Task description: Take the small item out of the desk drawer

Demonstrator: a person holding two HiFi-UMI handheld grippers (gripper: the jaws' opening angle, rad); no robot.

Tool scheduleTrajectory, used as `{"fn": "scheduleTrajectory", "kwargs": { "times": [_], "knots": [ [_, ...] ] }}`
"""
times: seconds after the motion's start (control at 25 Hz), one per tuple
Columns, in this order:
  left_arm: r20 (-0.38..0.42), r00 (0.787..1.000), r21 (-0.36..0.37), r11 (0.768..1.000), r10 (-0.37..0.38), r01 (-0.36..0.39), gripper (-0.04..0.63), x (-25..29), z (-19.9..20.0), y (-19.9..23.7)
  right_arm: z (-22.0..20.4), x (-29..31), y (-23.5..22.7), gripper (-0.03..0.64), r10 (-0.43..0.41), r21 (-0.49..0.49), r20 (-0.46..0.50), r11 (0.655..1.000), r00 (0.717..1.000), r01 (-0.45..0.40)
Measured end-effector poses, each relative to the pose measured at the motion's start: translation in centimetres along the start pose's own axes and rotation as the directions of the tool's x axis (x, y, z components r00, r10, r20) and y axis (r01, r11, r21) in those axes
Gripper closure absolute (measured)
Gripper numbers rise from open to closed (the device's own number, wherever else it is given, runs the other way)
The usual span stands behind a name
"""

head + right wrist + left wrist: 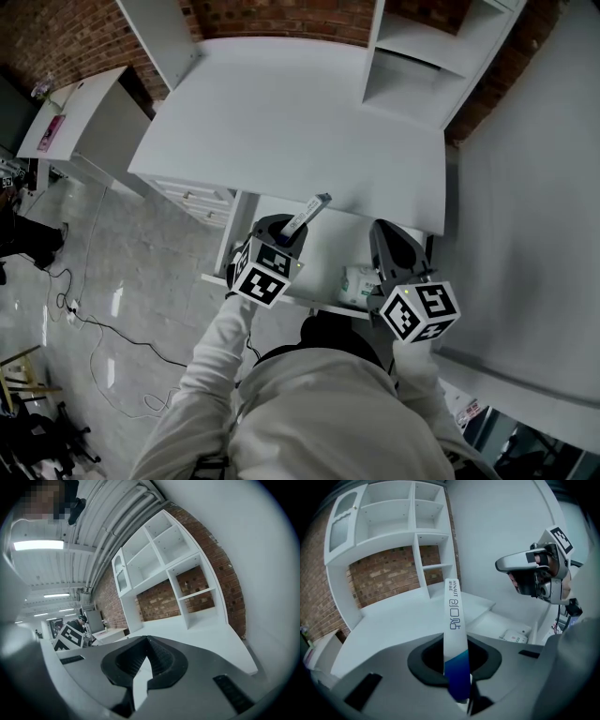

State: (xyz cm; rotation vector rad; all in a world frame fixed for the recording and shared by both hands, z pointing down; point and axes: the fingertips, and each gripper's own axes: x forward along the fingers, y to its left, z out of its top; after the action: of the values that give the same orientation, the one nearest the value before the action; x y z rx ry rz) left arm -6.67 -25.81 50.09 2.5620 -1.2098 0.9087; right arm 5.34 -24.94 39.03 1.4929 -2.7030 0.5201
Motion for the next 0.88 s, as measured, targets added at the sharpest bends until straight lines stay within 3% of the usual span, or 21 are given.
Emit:
{"fn": "scheduleTrajectory", "kwargs": {
  "times": [0.44,0.88],
  "knots": [
    [0.137,0.984,-0.102,0.989,0.116,-0.103,0.523,-4.6,2.8,2.6,0.2,-0.1,1.3,0.588,0.034,-0.008,0.004,0.999,0.999,-0.034],
    [0.238,0.933,-0.243,0.946,0.272,-0.214,0.523,-9.2,3.1,5.7,0.3,0.0,2.7,0.589,0.066,-0.021,0.002,0.998,0.998,-0.066]
  ]
}}
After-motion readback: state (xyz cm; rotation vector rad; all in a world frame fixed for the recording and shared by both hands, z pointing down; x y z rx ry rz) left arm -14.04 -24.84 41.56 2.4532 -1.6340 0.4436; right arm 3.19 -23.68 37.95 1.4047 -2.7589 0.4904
